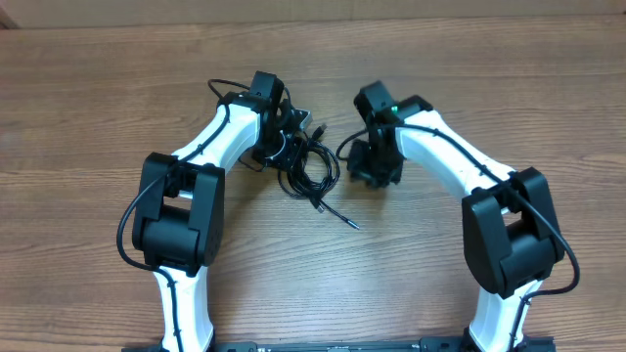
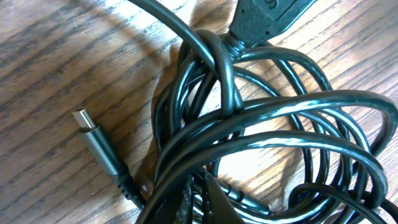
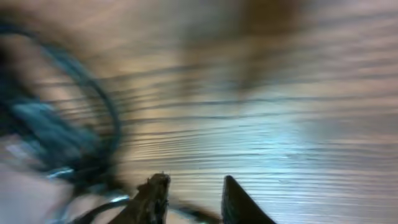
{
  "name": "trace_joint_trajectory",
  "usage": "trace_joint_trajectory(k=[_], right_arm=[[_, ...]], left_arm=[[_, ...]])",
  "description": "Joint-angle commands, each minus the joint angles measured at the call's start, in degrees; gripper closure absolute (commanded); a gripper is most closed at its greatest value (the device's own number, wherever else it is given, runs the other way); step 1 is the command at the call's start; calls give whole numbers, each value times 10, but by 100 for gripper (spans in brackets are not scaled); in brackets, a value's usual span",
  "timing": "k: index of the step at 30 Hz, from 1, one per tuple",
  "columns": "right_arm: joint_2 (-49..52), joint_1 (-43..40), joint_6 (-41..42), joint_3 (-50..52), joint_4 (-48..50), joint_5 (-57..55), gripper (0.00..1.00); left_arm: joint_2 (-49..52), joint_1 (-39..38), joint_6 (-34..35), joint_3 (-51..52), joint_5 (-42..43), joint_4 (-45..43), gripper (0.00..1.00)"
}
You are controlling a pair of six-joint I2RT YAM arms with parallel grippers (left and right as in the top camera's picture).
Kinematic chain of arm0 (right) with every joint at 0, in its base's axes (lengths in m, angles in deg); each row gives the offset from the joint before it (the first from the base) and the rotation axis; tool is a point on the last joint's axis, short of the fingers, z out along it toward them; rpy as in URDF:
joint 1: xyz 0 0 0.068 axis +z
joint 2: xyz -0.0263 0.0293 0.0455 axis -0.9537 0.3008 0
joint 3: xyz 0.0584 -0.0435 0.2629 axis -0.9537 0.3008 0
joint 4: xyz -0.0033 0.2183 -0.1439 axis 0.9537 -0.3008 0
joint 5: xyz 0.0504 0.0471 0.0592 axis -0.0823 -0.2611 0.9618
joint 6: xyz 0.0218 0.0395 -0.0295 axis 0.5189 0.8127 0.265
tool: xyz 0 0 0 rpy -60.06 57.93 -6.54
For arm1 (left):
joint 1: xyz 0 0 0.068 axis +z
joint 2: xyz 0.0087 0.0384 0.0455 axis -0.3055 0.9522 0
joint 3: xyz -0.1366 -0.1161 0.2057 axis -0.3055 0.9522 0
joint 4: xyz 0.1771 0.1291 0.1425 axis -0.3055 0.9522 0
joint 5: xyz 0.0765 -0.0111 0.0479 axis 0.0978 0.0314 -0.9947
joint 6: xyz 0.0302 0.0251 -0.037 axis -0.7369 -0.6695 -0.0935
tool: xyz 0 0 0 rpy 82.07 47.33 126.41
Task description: Untangle cables
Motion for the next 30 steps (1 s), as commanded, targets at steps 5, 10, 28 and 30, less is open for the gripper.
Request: trace_joint_trajectory(k=[5,10,28,30], right_arm=[[2,21,-21,-42,36,57,50],[2,58,27,-42,44,-17,53],[3,100,82,-41,25,-86,71],[4,100,82,-41,24,-86,74]], left_arm=[[17,3,9,3,-23,-1,85],[17,3,9,3,-23,-2,84],[17,3,9,3,-23,0,83],[17,3,9,3,-23,0,83]])
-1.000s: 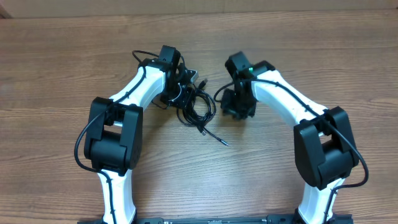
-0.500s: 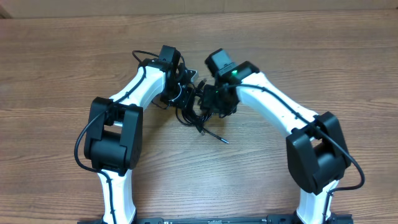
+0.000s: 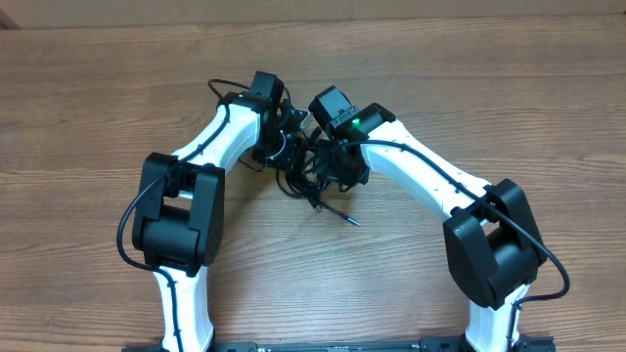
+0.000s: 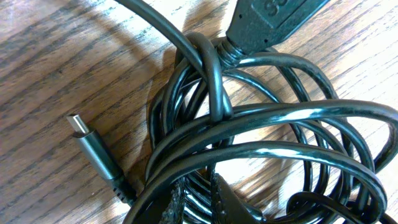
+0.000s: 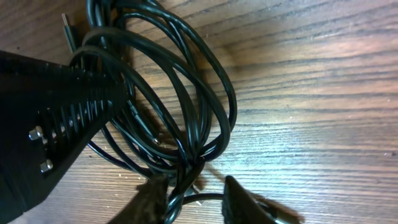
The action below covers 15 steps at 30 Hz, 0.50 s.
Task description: Untangle cables
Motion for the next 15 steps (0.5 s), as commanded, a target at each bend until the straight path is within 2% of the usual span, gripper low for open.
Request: trace_joint_trajectory(k=[1,15], right_arm=[[5,1,5,-7,-1,-10,75],[11,2,5,-7,14,-9,75]], left_arm=[[17,3,8,3,-23,0,83],[17,3,8,3,-23,0,82]])
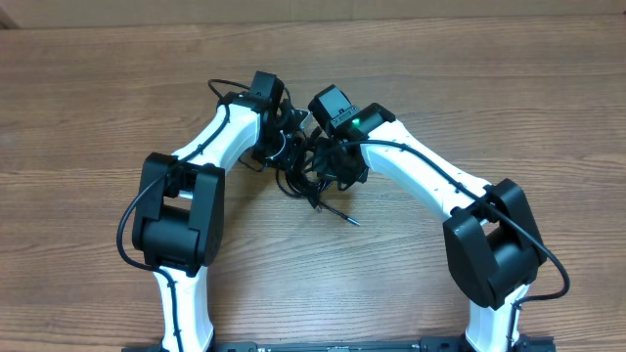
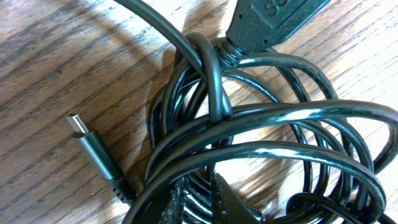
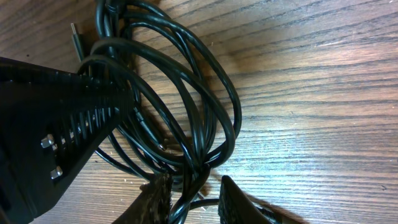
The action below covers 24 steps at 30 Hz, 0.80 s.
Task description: Untangle cables
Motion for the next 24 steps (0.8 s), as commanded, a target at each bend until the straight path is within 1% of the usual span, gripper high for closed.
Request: trace_joint_trajectory(k=[1,8,12,15,20,24], right_arm=[[10,3,2,-7,3,-7,75],[14,19,2,-7,3,-11,75],[25,20,2,-7,1,-19,82],[32,19,2,-7,-13,-27,95],[33,6,2,-7,-61,-89,96],[33,-13,-3,-7,-88,-108,96]], left_arm=[[17,3,8,3,-23,0,82],[17,3,8,3,-23,0,82],[17,3,8,3,-23,0,82],[17,3,8,3,-23,0,83],[17,3,8,3,-23,0,83],[17,3,8,3,-23,0,83]])
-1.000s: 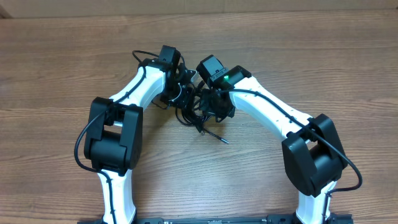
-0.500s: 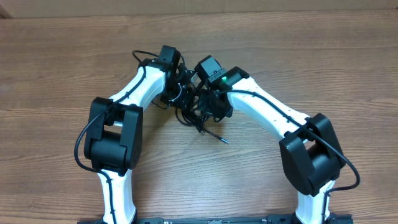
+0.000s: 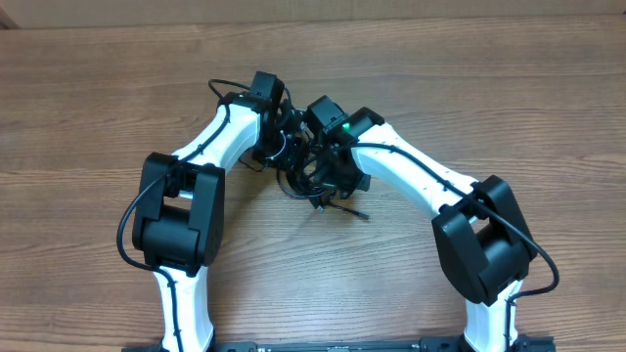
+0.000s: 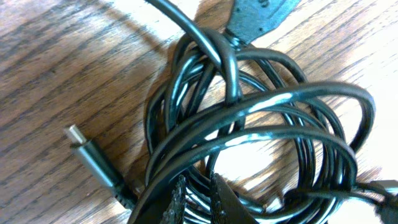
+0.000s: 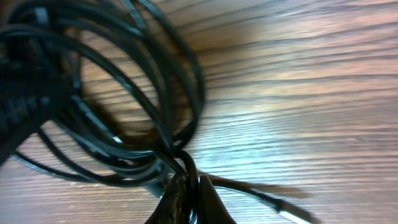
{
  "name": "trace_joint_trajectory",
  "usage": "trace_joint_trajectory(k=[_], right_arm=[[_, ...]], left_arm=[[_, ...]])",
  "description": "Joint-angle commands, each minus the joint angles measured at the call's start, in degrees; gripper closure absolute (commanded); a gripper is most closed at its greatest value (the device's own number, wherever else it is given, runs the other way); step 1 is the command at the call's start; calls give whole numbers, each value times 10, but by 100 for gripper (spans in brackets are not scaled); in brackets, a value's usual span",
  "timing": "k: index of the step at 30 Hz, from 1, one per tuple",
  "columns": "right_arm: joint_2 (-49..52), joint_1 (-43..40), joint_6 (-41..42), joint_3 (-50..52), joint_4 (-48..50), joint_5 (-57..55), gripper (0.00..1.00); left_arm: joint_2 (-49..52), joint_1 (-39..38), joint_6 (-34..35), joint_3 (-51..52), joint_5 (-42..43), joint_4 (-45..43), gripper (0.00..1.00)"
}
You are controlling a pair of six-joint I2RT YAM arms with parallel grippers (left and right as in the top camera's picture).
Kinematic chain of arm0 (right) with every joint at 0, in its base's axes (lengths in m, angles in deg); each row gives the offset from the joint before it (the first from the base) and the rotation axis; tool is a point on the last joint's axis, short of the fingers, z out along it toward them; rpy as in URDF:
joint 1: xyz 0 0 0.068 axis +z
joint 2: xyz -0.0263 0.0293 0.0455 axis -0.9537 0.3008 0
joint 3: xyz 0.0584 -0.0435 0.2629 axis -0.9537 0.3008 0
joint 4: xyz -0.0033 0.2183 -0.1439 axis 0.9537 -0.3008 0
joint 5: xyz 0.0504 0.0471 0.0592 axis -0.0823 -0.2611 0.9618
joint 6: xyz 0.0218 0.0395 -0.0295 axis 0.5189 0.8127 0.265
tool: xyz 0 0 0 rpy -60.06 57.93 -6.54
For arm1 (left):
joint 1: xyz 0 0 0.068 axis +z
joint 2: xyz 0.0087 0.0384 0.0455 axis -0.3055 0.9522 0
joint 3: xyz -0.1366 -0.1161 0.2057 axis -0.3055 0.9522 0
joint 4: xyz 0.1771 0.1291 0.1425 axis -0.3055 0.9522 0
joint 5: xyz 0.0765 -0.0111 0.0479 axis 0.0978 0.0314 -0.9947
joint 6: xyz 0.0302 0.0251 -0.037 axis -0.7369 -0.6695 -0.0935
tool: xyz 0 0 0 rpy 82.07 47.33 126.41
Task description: Untangle cables
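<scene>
A tangle of black cables (image 3: 305, 184) lies on the wooden table between both arms. My left gripper (image 3: 284, 145) is at its left side; in the left wrist view it (image 4: 198, 200) is shut on several strands of the bundle (image 4: 261, 118). A metal-tipped plug (image 4: 87, 152) lies to the left and a big black connector (image 4: 258, 15) at the top. My right gripper (image 3: 331, 168) is on the tangle's right side. In its own view it (image 5: 191, 198) is shut on one strand at the lower edge of the coil (image 5: 168, 81). A loose plug end (image 5: 292, 211) trails right.
The wooden table (image 3: 489, 88) stretches to every side of the tangle. A thin cable end (image 3: 357, 212) pokes out toward the front right. My left arm's own cable (image 3: 223, 86) loops behind the left wrist.
My right gripper was open around a strand of the coil and is now shut on it. The coil has shifted in both wrist views, and the loose end on the table has swung slightly.
First my right gripper stood open to the right of the tangle, clear of it, while the left held the bundle. Then the right was at the tangle with open fingers either side of a strand. Now it is shut on that strand, the left still holding.
</scene>
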Motion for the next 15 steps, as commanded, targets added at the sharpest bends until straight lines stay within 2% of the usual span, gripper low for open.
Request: trace_joint_trajectory(k=[1,15], right_arm=[[12,-28,-13,-3,-26,-52,96],[19,-47,-63,-3,-46,-81,96]], left_arm=[[17,3,8,3,-27,-1,83],[17,3,8,3,-27,0,84]])
